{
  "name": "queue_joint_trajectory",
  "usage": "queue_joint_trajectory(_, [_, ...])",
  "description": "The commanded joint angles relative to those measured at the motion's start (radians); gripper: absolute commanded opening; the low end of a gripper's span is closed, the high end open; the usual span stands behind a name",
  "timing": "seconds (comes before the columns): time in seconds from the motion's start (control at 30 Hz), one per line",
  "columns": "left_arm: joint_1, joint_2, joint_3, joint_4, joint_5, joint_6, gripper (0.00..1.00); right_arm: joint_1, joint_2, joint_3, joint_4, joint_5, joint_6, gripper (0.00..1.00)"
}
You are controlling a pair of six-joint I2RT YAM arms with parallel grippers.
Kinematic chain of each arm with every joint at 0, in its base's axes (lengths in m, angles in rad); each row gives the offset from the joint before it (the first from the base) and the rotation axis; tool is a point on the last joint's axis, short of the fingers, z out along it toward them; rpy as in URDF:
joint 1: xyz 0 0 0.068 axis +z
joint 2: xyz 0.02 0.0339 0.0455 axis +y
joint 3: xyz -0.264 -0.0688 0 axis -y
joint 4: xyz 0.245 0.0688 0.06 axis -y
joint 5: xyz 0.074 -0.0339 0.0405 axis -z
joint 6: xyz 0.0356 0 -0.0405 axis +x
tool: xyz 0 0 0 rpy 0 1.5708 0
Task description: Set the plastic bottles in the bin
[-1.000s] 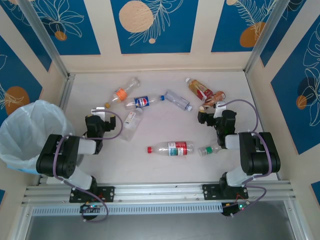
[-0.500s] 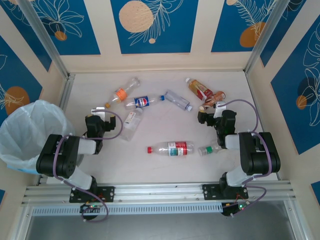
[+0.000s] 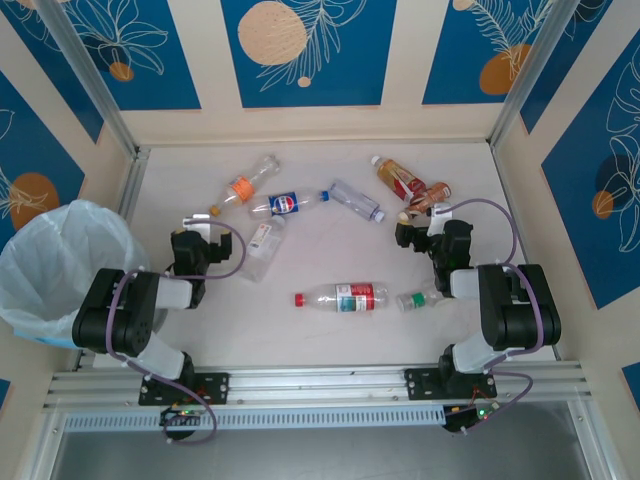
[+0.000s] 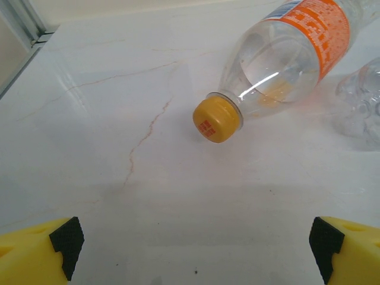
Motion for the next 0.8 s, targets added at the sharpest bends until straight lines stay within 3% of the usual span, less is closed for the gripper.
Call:
queue_joint_trajectory(0.0, [0.007, -0.055, 0.043, -0.067, 0.040, 0.029, 0.99, 0.007, -0.070, 0.011, -0.042, 0.004, 0.007, 0.99])
queue_joint_trajectory(0.13, [0.005, -0.154, 0.153, -0.374, 0.006, 0.005, 0.99, 0.012, -0.210, 0.013, -0.174, -0.025, 0.009, 0.99])
queue_joint_trajectory(0.27, [-0.014, -0.228, 0.164, -0.449, -0.022, -0.048, 0.99, 0.018, -0.342, 0.021, -0.288, -0.036, 0.054, 0.99])
queue_joint_trajectory(0.43, [-0.032, -0.319, 0.260, -0.731, -0.082, -0.180, 0.99, 0.020, -0.484, 0.088, -0.493, -0.016, 0.184, 0.99])
queue_joint_trajectory(0.57, [-0.098, -0.404, 0.266, -0.821, -0.132, -0.245, 0.99, 0.021, -0.534, 0.133, -0.645, 0.008, 0.261, 0.99])
queue_joint_trajectory(0.77, [-0.141, -0.364, 0.423, -1.155, 0.063, -0.480, 0.99, 0.021, -0.604, 0.067, -0.604, 0.020, 0.367, 0.99])
